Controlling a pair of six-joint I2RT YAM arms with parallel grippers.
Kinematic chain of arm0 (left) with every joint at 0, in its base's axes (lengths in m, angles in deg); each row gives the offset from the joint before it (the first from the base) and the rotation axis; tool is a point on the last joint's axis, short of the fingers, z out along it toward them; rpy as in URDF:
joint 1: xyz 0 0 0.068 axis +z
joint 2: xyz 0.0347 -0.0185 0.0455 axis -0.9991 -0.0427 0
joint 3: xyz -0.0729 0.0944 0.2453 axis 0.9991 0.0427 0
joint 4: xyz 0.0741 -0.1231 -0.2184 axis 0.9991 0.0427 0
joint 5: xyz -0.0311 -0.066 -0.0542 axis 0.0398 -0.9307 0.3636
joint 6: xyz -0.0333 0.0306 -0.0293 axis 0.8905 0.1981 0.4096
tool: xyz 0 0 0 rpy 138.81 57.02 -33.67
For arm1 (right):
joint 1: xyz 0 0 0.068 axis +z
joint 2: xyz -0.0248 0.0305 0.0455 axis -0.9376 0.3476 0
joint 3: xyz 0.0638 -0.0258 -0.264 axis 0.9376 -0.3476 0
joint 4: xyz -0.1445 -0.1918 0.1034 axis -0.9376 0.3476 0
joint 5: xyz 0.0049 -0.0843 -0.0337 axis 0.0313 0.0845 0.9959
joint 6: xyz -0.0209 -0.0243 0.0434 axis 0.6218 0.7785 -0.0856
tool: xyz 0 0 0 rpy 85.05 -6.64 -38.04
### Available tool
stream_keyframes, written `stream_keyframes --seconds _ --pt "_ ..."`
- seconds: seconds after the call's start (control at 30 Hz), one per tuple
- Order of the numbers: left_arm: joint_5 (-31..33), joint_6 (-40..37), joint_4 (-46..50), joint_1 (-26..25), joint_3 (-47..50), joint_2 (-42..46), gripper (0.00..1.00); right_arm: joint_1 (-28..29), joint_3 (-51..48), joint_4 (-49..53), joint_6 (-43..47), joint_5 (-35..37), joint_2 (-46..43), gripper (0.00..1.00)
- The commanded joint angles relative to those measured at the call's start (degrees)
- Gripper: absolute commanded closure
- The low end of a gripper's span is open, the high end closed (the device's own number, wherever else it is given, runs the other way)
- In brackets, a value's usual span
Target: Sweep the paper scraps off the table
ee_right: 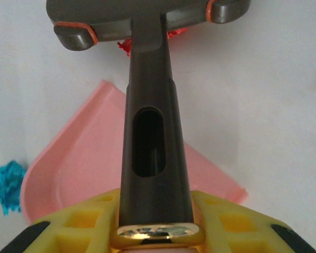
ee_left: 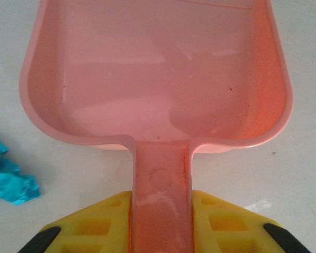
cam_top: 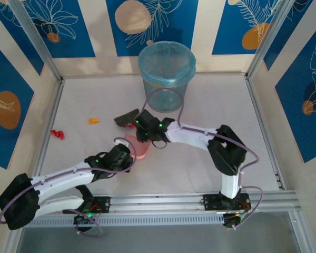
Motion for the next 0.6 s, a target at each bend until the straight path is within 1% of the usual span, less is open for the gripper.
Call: stream_keyframes --seconds 0.0,0.13,0.2,0.3,0.57 --pt "-6.8 -0.7 -0.9 0.3 0.7 -2.5 1.0 1.2 -7.2 -0.4 -9.2 -1.7 -6.3 1.0" --pt "-9.5 -0.9 -2.9 0.1 0.5 -4.5 1.0 2.6 -14.5 -1.6 -15.6 -3.5 -13.4 1.0" --pt "-9.6 -1.0 -3.0 -0.1 0.3 -4.9 1.0 3.5 -18.8 -3.6 -19.7 -3.9 -17.5 1.0" --pt "-9.2 -1.1 -3.3 -0.5 0.3 -5.0 1.0 5.2 -23.9 -6.1 -23.3 -5.1 -22.6 1.0" --pt "-8.3 -1.4 -3.3 -1.4 0.0 -5.6 1.0 10.6 -30.1 -2.6 -28.6 -1.6 -34.2 1.0"
